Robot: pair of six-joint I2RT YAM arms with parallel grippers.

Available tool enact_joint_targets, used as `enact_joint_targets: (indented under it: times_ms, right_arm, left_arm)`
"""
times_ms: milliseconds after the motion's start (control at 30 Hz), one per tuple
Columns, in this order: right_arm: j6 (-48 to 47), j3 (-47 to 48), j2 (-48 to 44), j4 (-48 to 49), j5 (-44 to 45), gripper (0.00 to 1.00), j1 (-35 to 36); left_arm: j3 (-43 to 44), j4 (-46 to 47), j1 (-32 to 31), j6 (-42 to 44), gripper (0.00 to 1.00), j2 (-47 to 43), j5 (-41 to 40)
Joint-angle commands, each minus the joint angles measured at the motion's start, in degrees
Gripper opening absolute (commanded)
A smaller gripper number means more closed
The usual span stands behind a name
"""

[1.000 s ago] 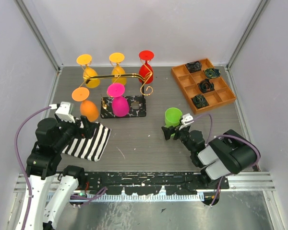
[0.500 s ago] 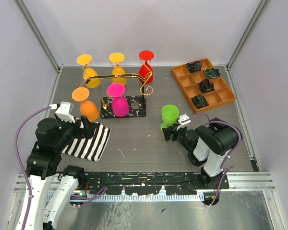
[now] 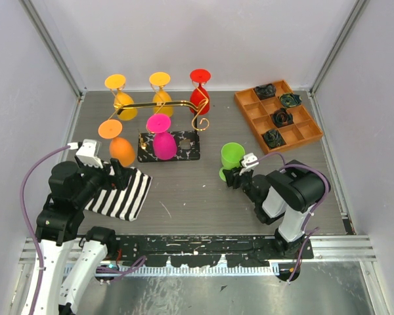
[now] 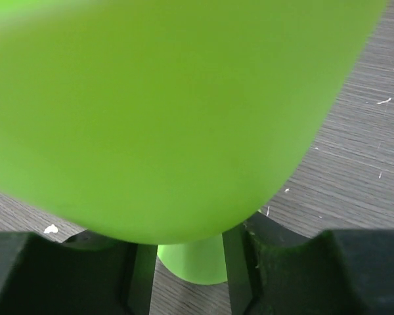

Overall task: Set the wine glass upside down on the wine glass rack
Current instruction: Pick up the wine glass at the center of the board.

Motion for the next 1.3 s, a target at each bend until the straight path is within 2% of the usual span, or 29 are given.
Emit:
enact_joint_targets:
  times_ms: [0,133,333,633,800,967,1100,1267]
  right_arm:
    - [-1.63,1.26,-0.15,9.35,-0.37,0.42,0.35]
    - [-1.96,1.57,-0.24,9.38,-0.85,0.36,0.31]
    - [-2.48,2.07,0.1,9.37,-2.18,0.19,0.32]
    - [-3.65,2.21,-0.51,9.36,-4.69,0.01,0.31]
    - [-3.83,0.95,-3.51,9.33,-4.39,0.01,0.34]
    - [-0.92,-1.33,-12.49,7.65,-4.99,0.01,0.35]
    - [-1.8,-0.35,-24.72,-6.67,-8.29,0.01,0.36]
    - [-2.68,0.52,-42.13,-23.27,-9.85,0.01,0.31]
  left_arm:
    - [-1.06,1.41,-0.07,0.52,0.96,0.18,0.79]
    - [-1.03,1.45,-0.08,0.56,0.95,0.38,0.87]
    - [-1.07,1.4,-0.07,0.53,0.96,0.37,0.88]
    - [-1.03,1.42,-0.09,0.53,0.95,0.21,0.52]
    - [-0.9,1.35,-0.07,0.54,0.96,-0.09,0.1]
    - [-0.69,1.35,-0.07,0.13,0.99,-3.49,-2.11]
    - [0.24,2.03,-0.29,-0.79,0.98,-5.2,2.71]
    - [5.79,-1.45,-1.25,0.21,0.98,-3.26,5.02]
